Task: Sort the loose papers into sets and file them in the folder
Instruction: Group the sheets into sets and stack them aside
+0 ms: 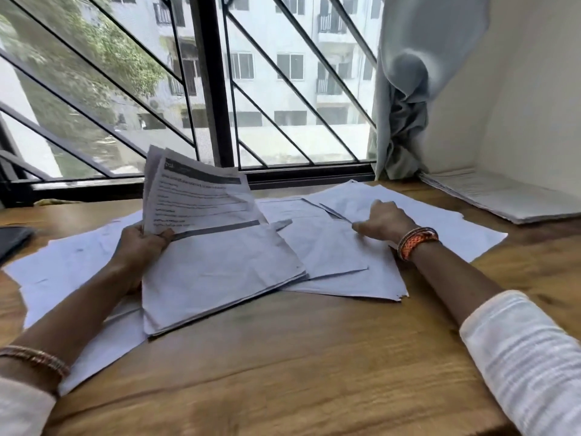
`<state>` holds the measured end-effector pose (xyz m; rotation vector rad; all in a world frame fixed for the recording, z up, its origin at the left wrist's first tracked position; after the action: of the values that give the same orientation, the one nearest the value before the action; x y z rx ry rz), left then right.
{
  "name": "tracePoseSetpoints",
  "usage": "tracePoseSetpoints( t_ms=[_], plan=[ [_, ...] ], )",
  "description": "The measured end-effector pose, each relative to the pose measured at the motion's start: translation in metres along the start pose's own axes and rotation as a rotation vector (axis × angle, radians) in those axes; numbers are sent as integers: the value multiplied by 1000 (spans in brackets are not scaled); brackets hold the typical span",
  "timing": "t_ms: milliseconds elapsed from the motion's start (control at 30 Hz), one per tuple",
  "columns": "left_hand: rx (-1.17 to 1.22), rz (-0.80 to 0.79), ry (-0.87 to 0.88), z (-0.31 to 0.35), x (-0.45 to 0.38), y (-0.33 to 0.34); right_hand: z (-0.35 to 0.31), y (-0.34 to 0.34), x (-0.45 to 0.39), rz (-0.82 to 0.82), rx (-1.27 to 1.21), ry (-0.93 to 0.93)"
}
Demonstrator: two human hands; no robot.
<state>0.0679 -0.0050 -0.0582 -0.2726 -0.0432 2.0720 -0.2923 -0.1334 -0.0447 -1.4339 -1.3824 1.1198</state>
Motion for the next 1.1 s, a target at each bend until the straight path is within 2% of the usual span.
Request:
tracePoseSetpoints(
  t_ms=[133,333,433,467,533,600,633,700,767,900,1033,1100],
  plan=[
    [-41,-11,-16,-2,0,-2,-4,-3,5,98,160,-66],
    [-62,7,-19,-2,2,-2,-9,-5,10,136,327,-95],
    [-50,2,-31,-4,0,-2,-10,-10,15,237,277,-113],
    [-44,-1,-35,-4,-1,-2,-10,-17,13,258,169,-114],
    [-37,-4,-36,-4,-2,-2,-19,-42,17,209,-260,-174],
    [-27,-5,-42,-3,-2,-2,-36,-76,34,45,-892,-321],
    [-15,-6,-46,-2,-1,-1,-45,-91,45,-73,-1128,-393],
    [14,-6,-54,-1,0,-2,-60,-105,56,-238,-1365,-490],
    [38,-21,-49,-1,1,-3,-72,-94,51,-274,-1357,-412],
    [61,-46,-18,2,5,-1,-84,-20,21,-270,-1153,-123],
    [73,-59,-3,2,3,0,-81,24,12,-205,-1032,-8],
    [72,-59,-9,0,0,0,-81,25,18,-155,-1021,-24]
  ],
)
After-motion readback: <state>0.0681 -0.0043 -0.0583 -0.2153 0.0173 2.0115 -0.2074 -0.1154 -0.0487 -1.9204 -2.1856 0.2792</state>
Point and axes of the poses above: each hand's wrist, its own x-axis away from the middle knuckle, its own y-axis out of the palm, z = x × y, the point moved 2 cm from there along -x, towards the middle knuckle, and after that the axes turned 4 degrees about -z, right-handed, at the moved point
